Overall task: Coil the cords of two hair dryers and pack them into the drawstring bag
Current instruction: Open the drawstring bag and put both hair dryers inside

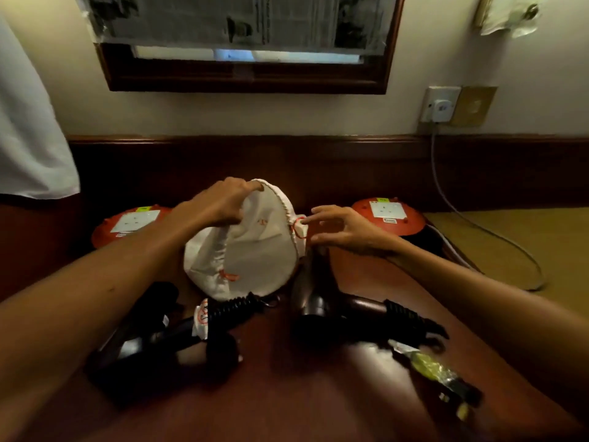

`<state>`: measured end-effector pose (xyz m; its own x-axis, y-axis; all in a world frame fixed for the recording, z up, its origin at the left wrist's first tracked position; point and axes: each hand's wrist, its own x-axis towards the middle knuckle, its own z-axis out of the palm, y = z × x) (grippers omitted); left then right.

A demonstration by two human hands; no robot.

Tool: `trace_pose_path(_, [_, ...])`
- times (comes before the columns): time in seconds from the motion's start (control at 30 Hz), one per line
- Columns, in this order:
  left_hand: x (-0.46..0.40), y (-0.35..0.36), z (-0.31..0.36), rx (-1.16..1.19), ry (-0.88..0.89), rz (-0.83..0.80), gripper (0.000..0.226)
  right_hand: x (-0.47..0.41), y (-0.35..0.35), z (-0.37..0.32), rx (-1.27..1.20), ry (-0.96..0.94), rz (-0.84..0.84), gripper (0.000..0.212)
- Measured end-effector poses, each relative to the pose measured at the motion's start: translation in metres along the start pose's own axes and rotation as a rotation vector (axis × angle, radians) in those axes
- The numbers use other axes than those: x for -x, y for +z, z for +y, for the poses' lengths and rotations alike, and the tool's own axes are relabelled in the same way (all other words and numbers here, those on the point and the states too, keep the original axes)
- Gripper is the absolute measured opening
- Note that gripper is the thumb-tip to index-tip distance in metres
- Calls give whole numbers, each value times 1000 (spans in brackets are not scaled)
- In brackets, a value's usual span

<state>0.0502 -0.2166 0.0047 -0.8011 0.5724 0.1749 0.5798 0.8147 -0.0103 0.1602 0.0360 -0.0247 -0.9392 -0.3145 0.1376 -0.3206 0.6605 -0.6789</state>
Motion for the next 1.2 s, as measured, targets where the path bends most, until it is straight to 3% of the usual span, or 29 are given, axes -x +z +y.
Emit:
trace_pose_path(0.1, [-5, 2, 7, 37, 46, -57, 73, 63, -27, 28, 27, 157, -171, 41])
trace_pose_path(0.17, [-7, 5, 12, 18, 74, -61, 76, 100, -31, 49, 129, 344, -348, 60])
trace_pose_path(0.23, [-6, 7, 20, 4, 86, -61, 77, 124, -22, 62, 165, 431, -403, 76])
trace_pose_path(0.53, [1, 8, 42, 24, 84, -66, 75, 140, 19, 68, 130, 340, -167, 39])
trace_pose_path(0.73, [6, 11, 31, 51, 64, -75, 80, 144, 24, 65, -188, 344, -162, 41])
trace_pose_path(1.03, [5, 22, 18, 111, 51, -50, 75, 131, 6, 25, -583, 137, -230, 46])
trace_pose_path(1.2, [11, 19, 11, 286, 58, -52, 55, 106, 20, 17, -606, 127, -303, 55])
